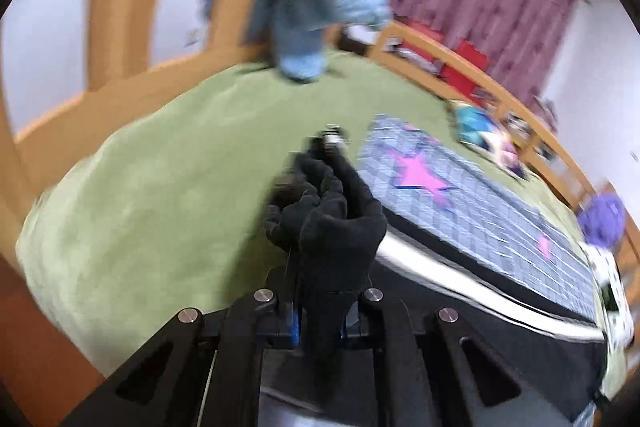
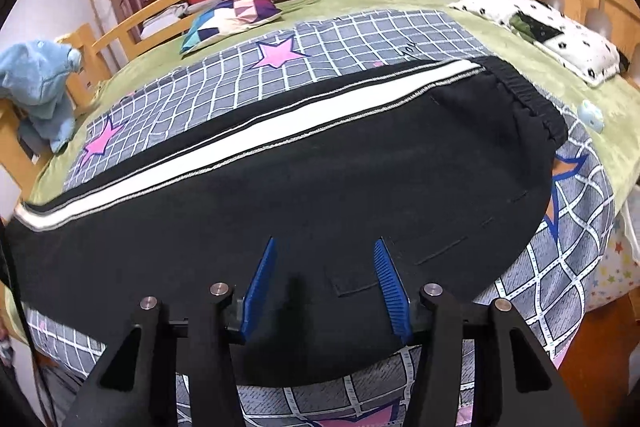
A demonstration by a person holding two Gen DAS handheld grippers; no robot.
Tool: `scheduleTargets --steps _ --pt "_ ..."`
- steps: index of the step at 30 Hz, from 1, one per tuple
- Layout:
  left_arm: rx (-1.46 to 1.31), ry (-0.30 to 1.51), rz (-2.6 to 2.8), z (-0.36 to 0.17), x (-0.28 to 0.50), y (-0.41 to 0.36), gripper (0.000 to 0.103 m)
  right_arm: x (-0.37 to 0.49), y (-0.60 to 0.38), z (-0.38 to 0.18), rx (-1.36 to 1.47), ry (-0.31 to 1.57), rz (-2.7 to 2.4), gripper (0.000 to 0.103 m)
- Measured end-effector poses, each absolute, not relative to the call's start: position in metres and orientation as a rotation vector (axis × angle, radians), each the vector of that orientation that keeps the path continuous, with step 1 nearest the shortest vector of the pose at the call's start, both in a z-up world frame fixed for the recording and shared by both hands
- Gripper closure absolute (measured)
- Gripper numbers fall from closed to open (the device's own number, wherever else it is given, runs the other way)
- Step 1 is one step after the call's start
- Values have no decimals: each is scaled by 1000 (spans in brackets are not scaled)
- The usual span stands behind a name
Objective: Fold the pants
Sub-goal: 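Fold the cuff end with the left tool over toward the waistband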
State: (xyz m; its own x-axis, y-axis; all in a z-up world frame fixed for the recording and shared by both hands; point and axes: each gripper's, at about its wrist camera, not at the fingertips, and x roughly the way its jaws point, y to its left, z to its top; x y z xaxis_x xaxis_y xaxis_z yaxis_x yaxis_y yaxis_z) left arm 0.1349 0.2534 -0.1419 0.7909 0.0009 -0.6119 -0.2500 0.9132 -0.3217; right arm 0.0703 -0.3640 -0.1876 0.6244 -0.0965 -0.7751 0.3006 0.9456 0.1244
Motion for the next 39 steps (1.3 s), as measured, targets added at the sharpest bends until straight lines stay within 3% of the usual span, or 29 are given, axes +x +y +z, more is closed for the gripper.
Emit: scheduleTargets --steps 10,15,21,25,27,29,39 --pt "-260 672 -210 -109 144 63 92 44 -367 -191 185 840 -174 52" --pt "-176 769 -396 -144 139 -44 92 30 -377 -193 181 833 -195 52" --pt "-138 968 -549 -197 132 -104 91 20 -382 -196 189 850 -188 52" --pt "-90 1001 -575 -198 114 -100 75 24 -377 -196 193 861 -159 51" --pt "-76 957 -568 -187 104 -83 57 30 -371 -193 210 854 -127 51" --pt "-76 906 -538 -175 93 -61 48 38 -365 -189 225 845 -88 50" --pt "-208 864 -338 -171 86 48 46 98 -293 -177 289 792 139 48"
